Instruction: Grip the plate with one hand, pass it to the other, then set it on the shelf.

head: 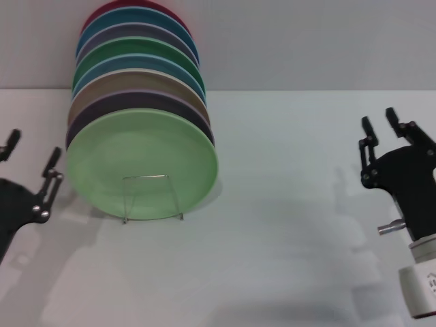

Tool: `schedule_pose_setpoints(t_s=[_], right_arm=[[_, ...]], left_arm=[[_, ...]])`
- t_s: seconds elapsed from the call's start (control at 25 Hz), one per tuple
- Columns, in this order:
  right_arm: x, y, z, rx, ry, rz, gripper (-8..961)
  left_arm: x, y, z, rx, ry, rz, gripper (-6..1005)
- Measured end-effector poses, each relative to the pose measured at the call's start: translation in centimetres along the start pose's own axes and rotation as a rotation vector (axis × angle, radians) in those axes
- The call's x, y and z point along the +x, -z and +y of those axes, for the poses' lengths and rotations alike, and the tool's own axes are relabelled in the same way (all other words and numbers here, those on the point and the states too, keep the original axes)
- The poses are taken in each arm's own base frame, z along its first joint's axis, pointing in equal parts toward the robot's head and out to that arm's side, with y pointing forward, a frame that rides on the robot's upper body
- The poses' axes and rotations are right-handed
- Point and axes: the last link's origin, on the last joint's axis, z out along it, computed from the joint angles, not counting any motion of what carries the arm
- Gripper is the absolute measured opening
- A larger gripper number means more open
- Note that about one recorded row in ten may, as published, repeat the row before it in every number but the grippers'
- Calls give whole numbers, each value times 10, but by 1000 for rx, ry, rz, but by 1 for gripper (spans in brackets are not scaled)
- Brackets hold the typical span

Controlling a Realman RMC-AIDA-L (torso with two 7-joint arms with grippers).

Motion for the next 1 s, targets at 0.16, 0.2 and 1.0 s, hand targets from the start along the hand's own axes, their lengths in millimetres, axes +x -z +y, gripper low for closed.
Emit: schedule_pose_setpoints(t_s=[0.16,0.2,1.0], right_arm=[[4,-5,-10,23,-55,1,387],[5,-8,-13,23,-97,-2,389],[15,-13,-58,119,-255,-43,640]], left_arm=[[4,12,-1,70,242,2,520],[3,12,-3,83,342,0,526],[-9,-13,-26,297,550,-11,824]])
